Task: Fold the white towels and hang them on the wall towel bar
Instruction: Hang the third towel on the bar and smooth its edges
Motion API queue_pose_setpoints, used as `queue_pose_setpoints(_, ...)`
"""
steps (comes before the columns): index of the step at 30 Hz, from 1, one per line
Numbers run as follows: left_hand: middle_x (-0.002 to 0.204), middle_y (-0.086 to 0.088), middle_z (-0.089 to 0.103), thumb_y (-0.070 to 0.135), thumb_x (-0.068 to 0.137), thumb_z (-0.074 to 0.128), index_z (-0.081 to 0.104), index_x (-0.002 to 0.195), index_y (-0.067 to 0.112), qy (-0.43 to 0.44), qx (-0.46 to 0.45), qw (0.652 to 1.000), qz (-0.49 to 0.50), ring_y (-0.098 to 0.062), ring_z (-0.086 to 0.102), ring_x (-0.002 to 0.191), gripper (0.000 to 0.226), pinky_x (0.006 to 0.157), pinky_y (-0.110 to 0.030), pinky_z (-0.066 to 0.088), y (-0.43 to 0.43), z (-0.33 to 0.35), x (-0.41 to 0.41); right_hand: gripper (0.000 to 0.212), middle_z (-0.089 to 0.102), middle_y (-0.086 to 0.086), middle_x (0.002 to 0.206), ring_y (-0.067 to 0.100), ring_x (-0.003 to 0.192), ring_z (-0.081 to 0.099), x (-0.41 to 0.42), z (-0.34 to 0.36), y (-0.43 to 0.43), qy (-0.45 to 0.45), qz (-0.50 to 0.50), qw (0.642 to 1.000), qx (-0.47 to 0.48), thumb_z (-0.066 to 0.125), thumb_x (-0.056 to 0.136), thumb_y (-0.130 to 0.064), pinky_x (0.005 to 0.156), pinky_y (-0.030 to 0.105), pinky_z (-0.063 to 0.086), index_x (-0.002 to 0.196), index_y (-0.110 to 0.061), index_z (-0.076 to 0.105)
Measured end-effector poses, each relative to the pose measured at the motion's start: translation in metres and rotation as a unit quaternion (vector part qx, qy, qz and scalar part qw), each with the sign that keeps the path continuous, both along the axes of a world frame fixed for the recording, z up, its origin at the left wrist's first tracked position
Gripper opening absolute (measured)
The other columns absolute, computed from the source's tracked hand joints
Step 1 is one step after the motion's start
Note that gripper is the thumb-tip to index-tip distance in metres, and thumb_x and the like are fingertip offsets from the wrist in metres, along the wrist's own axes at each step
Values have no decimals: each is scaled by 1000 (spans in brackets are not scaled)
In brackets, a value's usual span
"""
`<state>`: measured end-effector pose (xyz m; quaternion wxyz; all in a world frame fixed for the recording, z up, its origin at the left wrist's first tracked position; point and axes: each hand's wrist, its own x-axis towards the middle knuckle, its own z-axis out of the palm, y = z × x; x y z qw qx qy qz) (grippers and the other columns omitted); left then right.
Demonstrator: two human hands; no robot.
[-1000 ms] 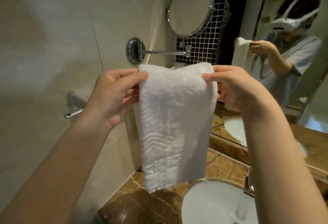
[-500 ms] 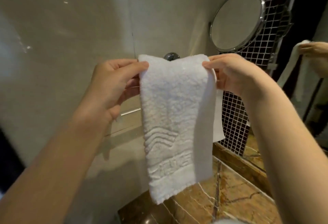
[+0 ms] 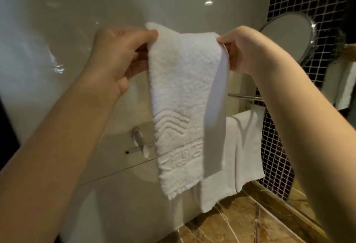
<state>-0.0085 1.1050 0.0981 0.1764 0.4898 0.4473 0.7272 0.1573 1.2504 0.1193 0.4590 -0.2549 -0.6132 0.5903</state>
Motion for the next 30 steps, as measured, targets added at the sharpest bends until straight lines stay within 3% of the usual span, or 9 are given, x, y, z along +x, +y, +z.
queue_pose_setpoints(5, 52, 9, 63, 9, 84, 65, 62, 55, 15, 2, 33, 999, 27, -3, 61, 49, 30, 52, -18, 51, 9, 20, -9, 15, 59, 5, 95, 19, 84, 61, -19, 25, 17, 20, 4, 1000, 7, 42, 94, -9, 77, 25, 51, 100, -8, 56)
queue_pose_setpoints(9, 51, 6, 59, 6, 82, 65, 59, 57, 15, 8, 55, 997, 44, -6, 57, 46, 27, 49, -17, 48, 19, 34, -16, 19, 61, 3, 99, 20, 91, 62, -32, 37, 29, 27, 23, 999, 2, 40, 94, -10, 85, 27, 51, 104, -10, 56)
queue_pose_setpoints(14, 74, -11, 53, 4, 77, 63, 57, 64, 13, 31, 70, 995, 63, -18, 55, 57, 17, 58, -25, 51, 32, 43, -30, 19, 64, 2, 84, 17, 77, 65, -47, 43, 35, 36, 18, 999, 4, 40, 94, -11, 69, 19, 53, 97, -10, 59)
queue_pose_setpoints(20, 65, -5, 55, 3, 76, 63, 58, 59, 14, 25, 69, 994, 82, -15, 57, 54, 20, 56, -23, 51, 46, 37, -44, 21, 66, 3, 75, 16, 66, 67, -58, 38, 49, 62, 41, 997, 0, 39, 95, -9, 54, 17, 50, 94, -6, 60)
queue_pose_setpoints(22, 69, -7, 53, 2, 78, 61, 57, 61, 13, 24, 60, 995, 80, -13, 55, 52, 22, 54, -22, 50, 50, 29, -45, 22, 66, 1, 71, 15, 62, 66, -61, 31, 56, 51, 37, 998, 0, 39, 95, -9, 54, 16, 49, 89, -7, 59)
queue_pose_setpoints(27, 75, -12, 54, 2, 82, 61, 56, 64, 12, 18, 34, 995, 89, -11, 56, 51, 21, 51, -20, 48, 59, 2, -49, 20, 63, 2, 81, 16, 72, 64, -67, -1, 77, 3, 42, 999, -10, 38, 95, -10, 66, 21, 48, 89, -8, 57)
queue_pose_setpoints(30, 76, -12, 57, 3, 83, 62, 59, 66, 12, 25, 14, 995, 93, -12, 58, 55, 20, 54, -22, 50, 60, -13, -52, 20, 62, 1, 74, 15, 66, 62, -71, -16, 84, -16, 37, 999, -22, 40, 95, -10, 67, 23, 46, 85, -9, 57)
